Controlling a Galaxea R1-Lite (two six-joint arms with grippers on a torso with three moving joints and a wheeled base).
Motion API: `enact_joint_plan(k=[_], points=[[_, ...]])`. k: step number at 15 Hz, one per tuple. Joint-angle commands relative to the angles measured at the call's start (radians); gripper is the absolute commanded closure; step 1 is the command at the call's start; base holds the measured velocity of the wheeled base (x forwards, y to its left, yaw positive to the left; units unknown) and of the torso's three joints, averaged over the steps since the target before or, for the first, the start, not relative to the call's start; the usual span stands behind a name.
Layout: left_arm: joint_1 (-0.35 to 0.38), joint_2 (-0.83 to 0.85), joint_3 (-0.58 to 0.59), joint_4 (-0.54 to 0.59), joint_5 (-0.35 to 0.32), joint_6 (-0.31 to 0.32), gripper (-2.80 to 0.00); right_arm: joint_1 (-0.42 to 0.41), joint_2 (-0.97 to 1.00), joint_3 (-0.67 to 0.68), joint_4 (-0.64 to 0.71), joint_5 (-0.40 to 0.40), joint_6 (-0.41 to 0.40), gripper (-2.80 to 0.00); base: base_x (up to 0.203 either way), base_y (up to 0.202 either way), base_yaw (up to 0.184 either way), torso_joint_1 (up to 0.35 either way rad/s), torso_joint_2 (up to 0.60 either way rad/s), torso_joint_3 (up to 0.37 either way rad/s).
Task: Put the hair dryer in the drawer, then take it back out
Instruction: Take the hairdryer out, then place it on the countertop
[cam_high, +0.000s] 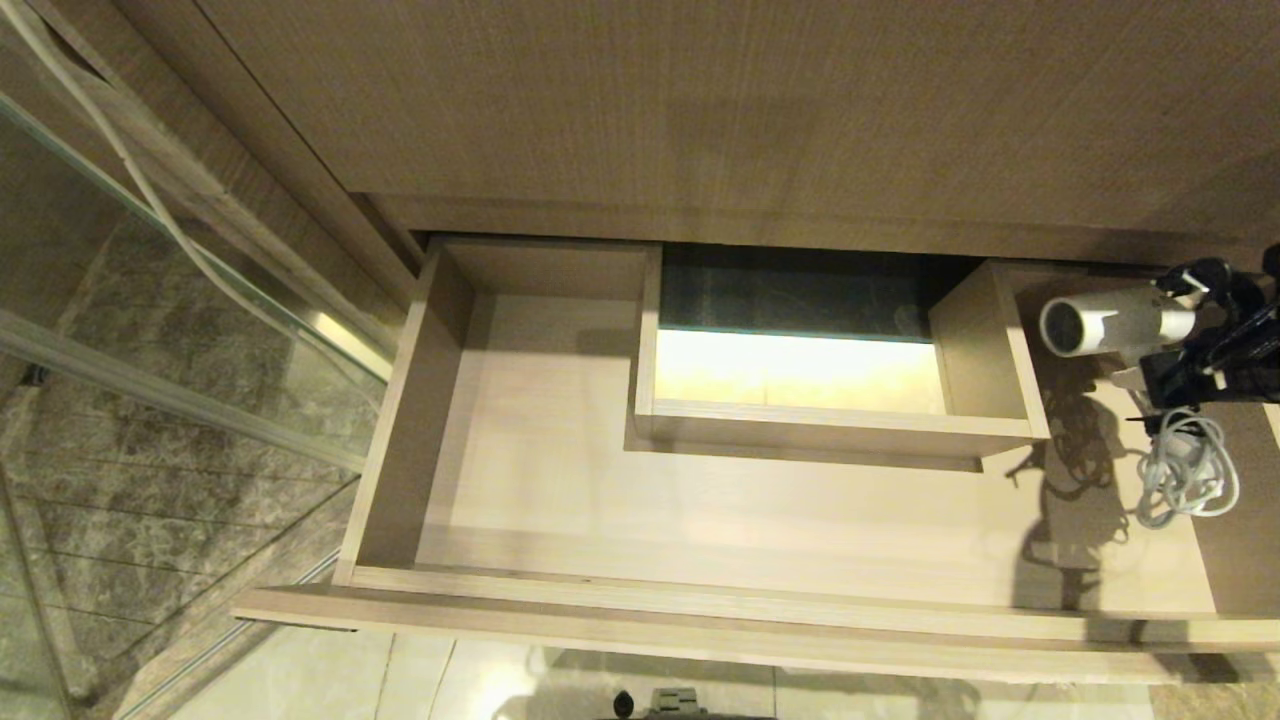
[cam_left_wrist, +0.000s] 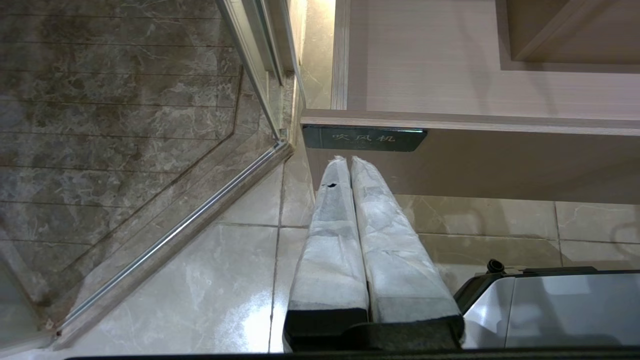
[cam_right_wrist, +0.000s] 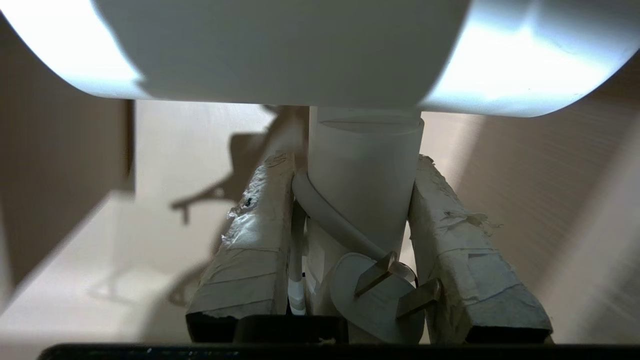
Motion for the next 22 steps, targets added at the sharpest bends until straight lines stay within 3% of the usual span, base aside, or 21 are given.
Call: enact_joint_plan(k=[1,4,7,12,15,17,22], points=[[0.000,0.000,0.001,0.000,0.000,0.000,0.00,-0.055,-0.241,0.083,0.038,0.000,-0.082,0.00,0.000,0.000,0.000,0.000,0.00,0.000],[0.000,0.000,0.002,0.000,0.000,-0.001,0.00,-0.174,-0.434,0.188,0.252,-0.001,-0.336,0.00,0.000,0.000,0.000,0.000,0.00,0.000],[0.000,0.000,0.000,0.000,0.000,0.000,0.00,-0.239,-0.616,0.223,0.482,-0.005,-0.434,0.00,0.000,0.000,0.000,0.000,0.00,0.000],[0.000,0.000,0.001,0.000,0.000,0.000,0.00,-0.273,-0.982,0.174,0.560,-0.003,-0.442,0.00,0.000,0.000,0.000,0.000,0.00,0.000],[0.000,0.000,0.001,0.000,0.000,0.000,0.00,-0.299,-1.169,0.092,0.531,0.004,-0.359,0.00,0.000,0.000,0.000,0.000,0.00,0.000],[0.000,0.000,0.000,0.000,0.000,0.000,0.00,-0.304,-1.232,0.013,0.418,0.010,-0.272,0.00,0.000,0.000,0.000,0.000,0.00,0.000],[0.000,0.000,0.000,0.000,0.000,0.000,0.00,-0.288,-1.223,-0.037,0.430,0.187,-0.252,0.00,0.000,0.000,0.000,0.000,0.00,0.000]])
